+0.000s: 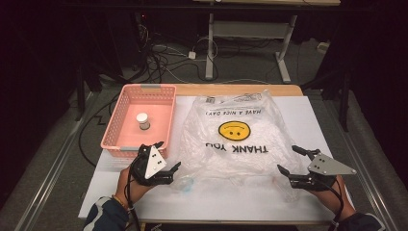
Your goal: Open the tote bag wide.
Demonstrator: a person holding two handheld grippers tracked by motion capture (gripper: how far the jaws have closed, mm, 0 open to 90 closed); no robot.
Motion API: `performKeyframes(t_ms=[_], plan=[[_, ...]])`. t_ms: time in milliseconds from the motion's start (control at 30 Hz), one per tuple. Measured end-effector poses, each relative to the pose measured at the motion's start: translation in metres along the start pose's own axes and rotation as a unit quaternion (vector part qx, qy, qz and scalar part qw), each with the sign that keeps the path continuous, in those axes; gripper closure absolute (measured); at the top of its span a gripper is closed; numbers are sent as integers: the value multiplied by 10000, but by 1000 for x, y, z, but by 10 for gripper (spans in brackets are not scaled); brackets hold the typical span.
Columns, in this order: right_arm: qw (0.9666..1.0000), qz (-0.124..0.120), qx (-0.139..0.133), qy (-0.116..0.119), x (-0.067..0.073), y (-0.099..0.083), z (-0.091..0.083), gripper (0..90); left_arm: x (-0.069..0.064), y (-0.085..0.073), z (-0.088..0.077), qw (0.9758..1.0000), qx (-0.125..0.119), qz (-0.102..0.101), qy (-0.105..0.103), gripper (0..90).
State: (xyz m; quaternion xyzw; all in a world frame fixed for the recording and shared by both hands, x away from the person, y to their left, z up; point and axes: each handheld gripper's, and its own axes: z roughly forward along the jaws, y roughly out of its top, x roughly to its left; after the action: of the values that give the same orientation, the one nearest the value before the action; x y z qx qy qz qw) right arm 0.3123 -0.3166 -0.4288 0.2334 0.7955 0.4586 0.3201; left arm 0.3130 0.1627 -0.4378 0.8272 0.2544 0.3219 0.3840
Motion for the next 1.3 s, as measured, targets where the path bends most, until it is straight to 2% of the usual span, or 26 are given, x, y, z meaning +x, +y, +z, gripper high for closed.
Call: performKeyframes(t_ms=[333,367,467,500,533,600,667,700,733,833,867,900,933,1000,1033,1100,1200,1233,1300], plan=[[9999,-101,44,30,-1,1,6,250,-4,-2,-7,10000,47,27,63,157],[9997,-147,114,-147,-8,4,11,277,-3,-3,-7,10000,42,14,72,157],[9991,-64,294,-311,-24,7,21,300,-2,-3,-7,10000,66,-32,66,157],[9991,-64,294,-311,-24,7,21,300,-2,-3,-7,10000,45,-68,47,157],[9985,73,457,-283,-42,9,31,311,-2,-3,-7,10000,29,-73,30,157],[9970,139,585,-479,-62,14,46,335,-1,-3,-7,10000,26,-52,9,157],[9941,301,764,-708,-82,23,66,344,-1,-3,-7,10000,30,-57,6,157],[9941,301,764,-708,-82,23,66,344,0,-3,-7,10000,14,-72,1,157],[9908,470,894,-905,-101,31,88,353,0,-3,-8,10000,-13,-86,0,157],[9839,831,1109,-1133,-120,37,124,373,2,-3,-8,9999,-57,-145,-34,157],[9839,831,1109,-1133,-120,37,124,373,3,-4,-8,9999,-56,-152,-43,157],[9830,747,1212,-1156,-124,39,135,376,4,-5,-7,9998,-57,-190,-59,157],[9786,693,1480,-1249,-131,39,158,402,4,-6,-7,9997,-61,-222,-70,157],[9735,759,1716,-1305,-138,34,177,420,5,-7,-6,9994,-71,-311,-142,157],[9695,776,1892,-1351,-141,31,186,454,4,-8,-6,9993,-71,-337,-172,157],[9654,977,2076,-1243,-145,23,198,568,3,-8,-6,9993,-68,-312,-205,157],[9602,908,2254,-1377,-145,20,206,762,2,-9,-7,9992,-81,-291,-260,160],[9600,883,2251,-1411,-145,21,206,803,2,-9,-7,9992,-88,-302,-264,160],[9555,791,2390,-1536,-145,22,205,881,3,-10,-7,9988,-100,-382,-297,160]])
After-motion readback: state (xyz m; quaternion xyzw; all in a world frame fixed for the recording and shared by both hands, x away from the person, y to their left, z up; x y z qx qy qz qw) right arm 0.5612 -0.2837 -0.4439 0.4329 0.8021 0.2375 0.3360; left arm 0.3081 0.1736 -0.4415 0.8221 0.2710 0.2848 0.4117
